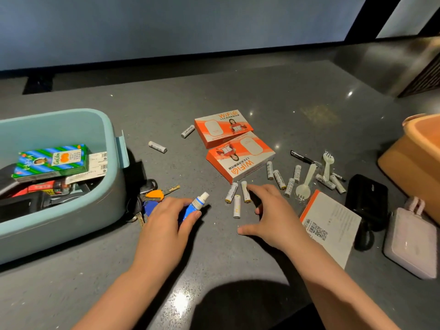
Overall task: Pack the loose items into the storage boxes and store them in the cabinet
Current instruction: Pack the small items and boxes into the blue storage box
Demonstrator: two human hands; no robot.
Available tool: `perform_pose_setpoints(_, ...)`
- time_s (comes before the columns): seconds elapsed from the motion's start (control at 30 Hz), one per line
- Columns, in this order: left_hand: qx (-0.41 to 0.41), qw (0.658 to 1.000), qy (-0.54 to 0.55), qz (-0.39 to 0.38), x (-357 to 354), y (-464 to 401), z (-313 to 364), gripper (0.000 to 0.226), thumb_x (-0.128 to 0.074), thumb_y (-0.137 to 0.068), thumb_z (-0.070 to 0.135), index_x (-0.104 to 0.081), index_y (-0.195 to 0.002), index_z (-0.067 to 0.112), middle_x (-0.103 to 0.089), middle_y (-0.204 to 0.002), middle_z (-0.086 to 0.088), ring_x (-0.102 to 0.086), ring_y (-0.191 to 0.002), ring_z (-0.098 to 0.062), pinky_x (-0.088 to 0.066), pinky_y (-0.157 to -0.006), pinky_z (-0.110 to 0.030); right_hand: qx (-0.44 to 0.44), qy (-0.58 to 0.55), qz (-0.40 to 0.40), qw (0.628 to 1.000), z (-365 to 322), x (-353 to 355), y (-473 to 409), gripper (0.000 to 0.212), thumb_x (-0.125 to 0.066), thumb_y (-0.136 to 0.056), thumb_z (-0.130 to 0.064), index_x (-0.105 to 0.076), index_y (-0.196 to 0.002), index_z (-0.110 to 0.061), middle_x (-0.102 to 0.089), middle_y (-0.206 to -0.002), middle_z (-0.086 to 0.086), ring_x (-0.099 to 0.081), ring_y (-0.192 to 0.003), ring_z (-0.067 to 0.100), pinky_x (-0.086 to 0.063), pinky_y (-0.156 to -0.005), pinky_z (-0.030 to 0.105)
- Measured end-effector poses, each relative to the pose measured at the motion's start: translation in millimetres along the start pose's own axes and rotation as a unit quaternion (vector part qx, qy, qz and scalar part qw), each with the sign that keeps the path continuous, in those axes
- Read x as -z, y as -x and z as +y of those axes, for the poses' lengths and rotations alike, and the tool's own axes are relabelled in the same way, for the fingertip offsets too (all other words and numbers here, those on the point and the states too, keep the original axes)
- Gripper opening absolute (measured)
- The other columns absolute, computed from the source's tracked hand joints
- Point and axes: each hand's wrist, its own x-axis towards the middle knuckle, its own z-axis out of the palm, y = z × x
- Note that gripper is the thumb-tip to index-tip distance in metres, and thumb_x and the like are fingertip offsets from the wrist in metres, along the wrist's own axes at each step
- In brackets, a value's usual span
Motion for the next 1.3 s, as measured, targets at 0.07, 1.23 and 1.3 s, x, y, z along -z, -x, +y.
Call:
perform_pose_setpoints(0.07,0.004,1.0,-0.003,0.002,1.1,-2.1,-3.1,0.02,-0.058,-0.088,0.036,-0.064,-0.105,0.026,-0.057,-0.093,0.012,-0.052,-0.087,-0.01,-0.039,-0.073,-0.026,0.029,0.0,-0.01,1.0,-2.2,-0.1,-6.5,0.101,-0.09,-0.055,-0.037,-0.038,-0.141,-0.033,-0.035,-0.132,-0.015,-0.054,-0.081,0.004,-0.041,-0.069,0.018)
perform_pose_setpoints(1.23,-0.002,1.0,0.004,0.002,2.7,-18.2,-10.2,0.018,-0.059,-0.088,0.033,-0.065,-0.104,0.026,-0.058,-0.094,0.01,-0.053,-0.09,-0.011,-0.039,-0.074,-0.027,0.129,0.067,-0.029,0.989,-13.1,-20.1,-29.9,0.081,-0.072,-0.065,-0.062,-0.041,-0.137,-0.039,-0.045,-0.123,-0.021,-0.047,-0.113,0.004,-0.037,-0.075,0.025)
perform_pose_setpoints(1.3,-0.003,1.0,0.003,0.002,3.6,-17.0,-9.6,0.018,-0.06,-0.088,0.033,-0.064,-0.104,0.025,-0.058,-0.093,0.009,-0.053,-0.09,-0.013,-0.042,-0.075,-0.03,0.119,0.049,-0.02,0.992,-12.0,-21.4,-30.1,0.087,-0.074,-0.064,-0.061,-0.04,-0.139,-0.035,-0.045,-0.125,-0.019,-0.047,-0.113,0.005,-0.036,-0.078,0.023)
